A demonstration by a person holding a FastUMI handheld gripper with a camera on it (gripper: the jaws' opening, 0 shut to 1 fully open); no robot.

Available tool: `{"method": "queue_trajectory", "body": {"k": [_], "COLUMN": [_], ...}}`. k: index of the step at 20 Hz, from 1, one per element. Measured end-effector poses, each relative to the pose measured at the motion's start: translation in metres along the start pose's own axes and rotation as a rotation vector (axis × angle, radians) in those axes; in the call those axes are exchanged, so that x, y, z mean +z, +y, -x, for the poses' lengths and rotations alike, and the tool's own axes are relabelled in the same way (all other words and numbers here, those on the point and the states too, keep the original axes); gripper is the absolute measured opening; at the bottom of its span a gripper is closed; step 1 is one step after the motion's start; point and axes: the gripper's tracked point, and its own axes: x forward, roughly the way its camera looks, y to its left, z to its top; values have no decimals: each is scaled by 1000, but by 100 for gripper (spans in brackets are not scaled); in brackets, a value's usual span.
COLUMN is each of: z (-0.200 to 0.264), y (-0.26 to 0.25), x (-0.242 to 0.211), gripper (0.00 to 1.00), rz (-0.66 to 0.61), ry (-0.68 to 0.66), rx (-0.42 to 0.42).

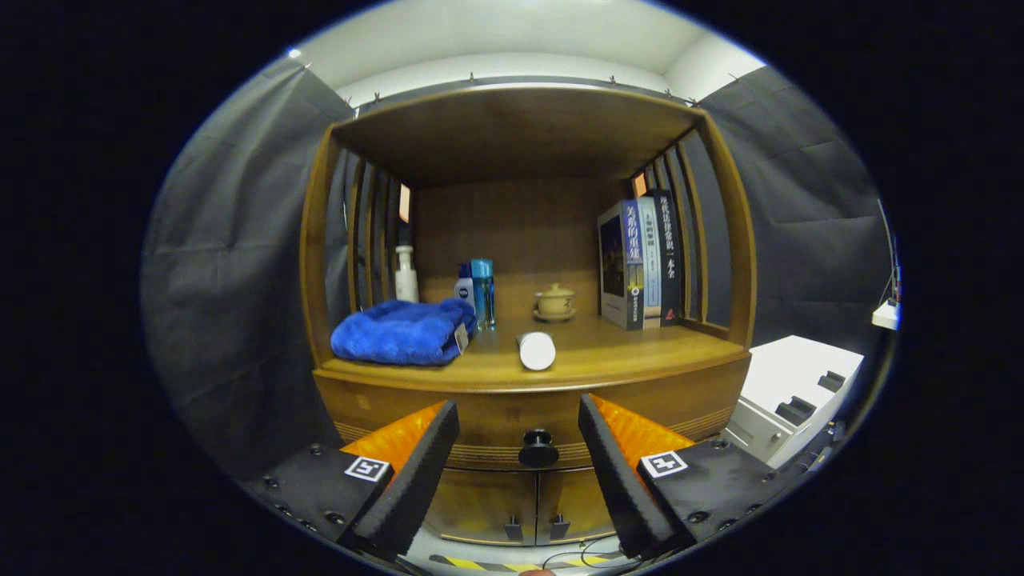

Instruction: Pull open the drawer, take out the items inside it, and place them on the countertop above the cabinet.

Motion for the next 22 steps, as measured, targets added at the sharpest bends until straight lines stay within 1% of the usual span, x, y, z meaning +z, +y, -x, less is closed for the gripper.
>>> {"method": "queue_trajectory", "body": {"k": [5,7,10,13,17,22], "z": [62,90,131,163,181,194], "y": [-21,-31,-38,-45,-47,-33], "x": [48,59,73,86,100,110], "gripper": [98,98,98,98,98,98], "rz": [-7,15,10,14,27,20], "ry": [-42,-43,-58,-74,-87,-145], "rx": [17,17,30,26,17,40]}}
